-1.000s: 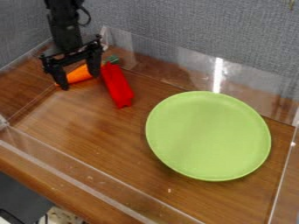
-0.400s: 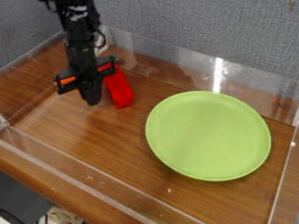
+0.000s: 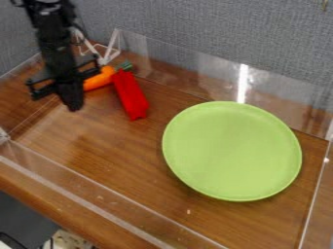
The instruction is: Put the carrot on the left side
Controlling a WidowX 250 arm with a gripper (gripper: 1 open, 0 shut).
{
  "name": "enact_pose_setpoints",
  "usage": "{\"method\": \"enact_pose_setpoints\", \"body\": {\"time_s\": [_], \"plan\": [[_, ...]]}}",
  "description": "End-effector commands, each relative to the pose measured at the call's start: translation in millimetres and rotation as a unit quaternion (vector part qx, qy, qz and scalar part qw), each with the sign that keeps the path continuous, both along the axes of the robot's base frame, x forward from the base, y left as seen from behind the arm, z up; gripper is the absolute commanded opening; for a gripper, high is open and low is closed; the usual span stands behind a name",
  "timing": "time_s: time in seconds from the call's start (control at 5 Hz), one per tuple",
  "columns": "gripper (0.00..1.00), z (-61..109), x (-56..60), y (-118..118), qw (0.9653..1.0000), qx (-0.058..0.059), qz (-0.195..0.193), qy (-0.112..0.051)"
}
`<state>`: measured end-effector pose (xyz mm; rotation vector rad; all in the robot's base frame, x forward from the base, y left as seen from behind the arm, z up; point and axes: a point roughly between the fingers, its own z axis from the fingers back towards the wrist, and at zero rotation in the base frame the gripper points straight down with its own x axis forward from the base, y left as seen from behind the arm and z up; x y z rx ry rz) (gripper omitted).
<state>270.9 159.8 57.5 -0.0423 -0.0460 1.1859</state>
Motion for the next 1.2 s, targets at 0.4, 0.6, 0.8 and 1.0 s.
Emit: {"method": "enact_pose_setpoints", "body": {"time_s": [0.4,0.6,0.8,1.0], "plan": [[0.0,-7.9,16.5,37,0.997,0.045,0.063,-0.004],[0.0,-17.6,25.3,31,0.997,0.05,0.059,-0.004],[0.0,-18.3,29.0,33,0.9966,0.057,0.059,-0.005],[0.0,-19.7,27.3,31,0.9962,0.067,0.056,-0.005]]}}
